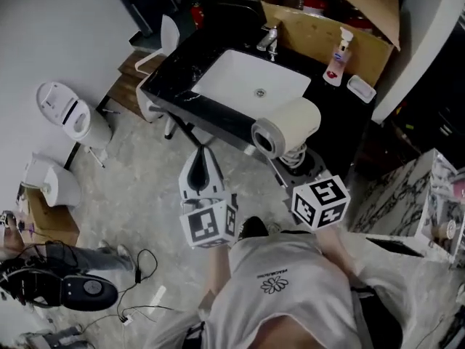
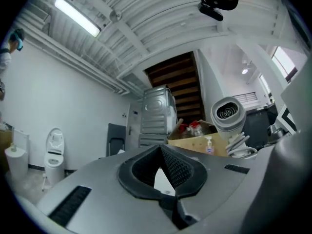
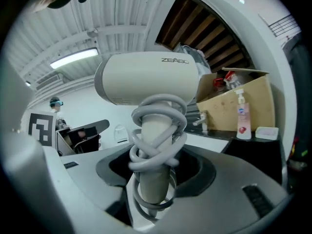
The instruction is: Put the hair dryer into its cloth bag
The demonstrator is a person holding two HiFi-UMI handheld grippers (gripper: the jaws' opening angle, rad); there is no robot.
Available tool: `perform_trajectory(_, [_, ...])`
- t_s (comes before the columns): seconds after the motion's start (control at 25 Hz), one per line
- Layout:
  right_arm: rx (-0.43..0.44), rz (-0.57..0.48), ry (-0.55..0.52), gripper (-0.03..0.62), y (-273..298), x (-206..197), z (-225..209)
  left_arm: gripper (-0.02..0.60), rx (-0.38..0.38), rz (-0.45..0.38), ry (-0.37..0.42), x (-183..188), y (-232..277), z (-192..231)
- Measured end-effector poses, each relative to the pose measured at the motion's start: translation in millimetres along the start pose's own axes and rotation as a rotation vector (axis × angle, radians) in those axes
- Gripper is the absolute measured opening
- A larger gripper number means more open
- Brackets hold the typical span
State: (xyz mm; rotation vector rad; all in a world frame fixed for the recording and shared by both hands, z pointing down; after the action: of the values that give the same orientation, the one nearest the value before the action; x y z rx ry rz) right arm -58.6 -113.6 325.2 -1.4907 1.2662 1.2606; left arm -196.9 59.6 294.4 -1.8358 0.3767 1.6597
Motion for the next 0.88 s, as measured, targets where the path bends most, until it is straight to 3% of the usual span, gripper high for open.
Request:
perform_trajectory(0.24, [-0.28,-0.063,0.009,0.209,-34.1,9.0,-44.2,0.014,-0.237,-0.013,-0.039,-12.3,57.5,-40.4])
perform_trajectory(0.36, [-0.442,-0.07,0.013,0.209,-55.6,9.2,-53.6,0.014,-0.361,-0.053,-0.02,-11.3,73.6,-58.8])
perform_trajectory(0.56, [-0.678,-0.091,0.039,0.209,-81.4,2.2,-48.8,0.014,-0.567,-0.062,0.003,-17.0,101.6,-80.2])
perform_trajectory(0.88, [-0.938,-0.112,0.054,0.209,-106.5,-5.4,-24.6,0.014,-0.78,-0.057,-0.03,-35.0,130.1,-102.5])
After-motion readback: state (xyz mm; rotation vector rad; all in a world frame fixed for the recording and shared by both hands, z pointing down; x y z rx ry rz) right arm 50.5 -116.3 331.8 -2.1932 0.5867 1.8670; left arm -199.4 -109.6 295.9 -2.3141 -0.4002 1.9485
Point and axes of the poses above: the fingertips, and each gripper's own axes: y forward along the fingers, z to its left, x out of its top, the point moved 9 cm from there along -y, backward along the fingers, and after that the axes turned 8 degrees about -z, right-handed, at the moved point
